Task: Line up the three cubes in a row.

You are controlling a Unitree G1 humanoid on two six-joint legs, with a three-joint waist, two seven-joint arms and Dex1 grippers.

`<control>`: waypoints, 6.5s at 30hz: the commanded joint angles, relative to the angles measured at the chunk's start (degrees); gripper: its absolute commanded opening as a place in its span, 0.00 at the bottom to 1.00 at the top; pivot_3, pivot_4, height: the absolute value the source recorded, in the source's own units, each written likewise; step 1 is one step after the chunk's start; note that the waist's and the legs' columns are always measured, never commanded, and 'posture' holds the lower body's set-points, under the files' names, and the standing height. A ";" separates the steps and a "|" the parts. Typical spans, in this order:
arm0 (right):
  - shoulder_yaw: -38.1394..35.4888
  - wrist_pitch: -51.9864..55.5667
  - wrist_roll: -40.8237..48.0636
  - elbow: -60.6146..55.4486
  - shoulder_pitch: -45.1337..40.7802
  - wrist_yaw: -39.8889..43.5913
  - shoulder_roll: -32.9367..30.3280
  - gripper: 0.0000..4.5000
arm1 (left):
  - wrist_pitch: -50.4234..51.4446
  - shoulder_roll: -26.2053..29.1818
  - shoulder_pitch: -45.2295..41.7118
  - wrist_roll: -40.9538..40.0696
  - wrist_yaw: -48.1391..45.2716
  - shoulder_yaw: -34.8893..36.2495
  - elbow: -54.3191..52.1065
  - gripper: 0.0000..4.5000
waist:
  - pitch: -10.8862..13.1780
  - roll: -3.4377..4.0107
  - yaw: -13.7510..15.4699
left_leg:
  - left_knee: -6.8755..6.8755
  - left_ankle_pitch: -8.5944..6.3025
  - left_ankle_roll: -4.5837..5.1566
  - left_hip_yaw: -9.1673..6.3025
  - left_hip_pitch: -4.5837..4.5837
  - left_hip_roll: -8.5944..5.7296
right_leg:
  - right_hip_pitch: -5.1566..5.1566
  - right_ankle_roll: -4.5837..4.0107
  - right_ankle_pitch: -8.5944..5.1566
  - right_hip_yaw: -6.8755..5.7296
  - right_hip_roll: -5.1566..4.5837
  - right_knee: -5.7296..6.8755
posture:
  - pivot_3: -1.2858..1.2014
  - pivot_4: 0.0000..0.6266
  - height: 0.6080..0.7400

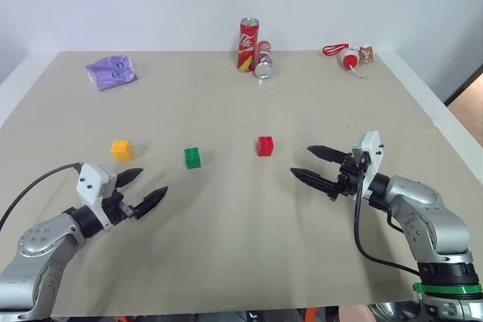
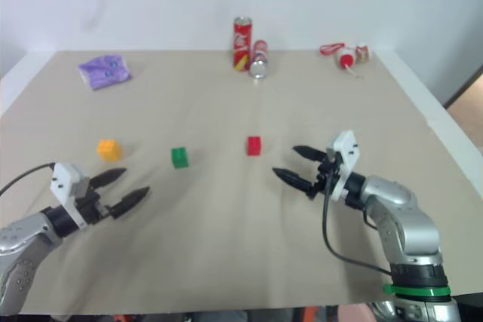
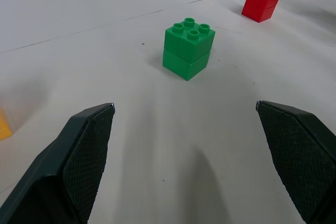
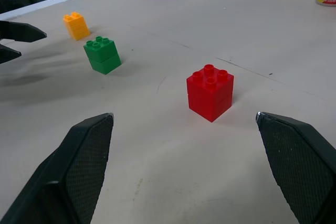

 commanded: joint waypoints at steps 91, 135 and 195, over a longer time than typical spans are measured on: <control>19.87 -29.55 -20.68 36.69 -23.81 29.44 4.76 0.25 | -13.71 4.27 -6.72 -2.37 -27.74 -7.30 7.77 1.00 | 0.01 0.07 -1.64 | 0.23 0.14 0.11 0.09 0.10 -0.01 | 0.01 0.00 0.20 0.14 0.06 0.35 | 0.52 0.24 1.00; 19.62 -36.53 -24.75 52.26 -31.26 32.85 3.52 0.69 | -20.23 1.61 -4.91 -1.12 -30.27 -6.78 14.31 1.00 | -0.01 0.03 -1.98 | 0.30 0.14 0.11 0.13 0.19 0.10 | 0.05 -0.03 0.26 0.18 0.17 0.36 | 0.52 0.24 1.00; 10.85 -3.75 -4.18 15.31 -30.42 26.93 3.80 0.92 | -12.78 -3.54 -31.43 13.40 -10.06 -14.11 36.46 1.00 | 0.02 0.06 -1.56 | 0.09 0.27 0.33 0.42 0.01 -0.04 | -0.21 0.39 0.59 0.47 0.07 0.32 | 0.52 0.24 1.00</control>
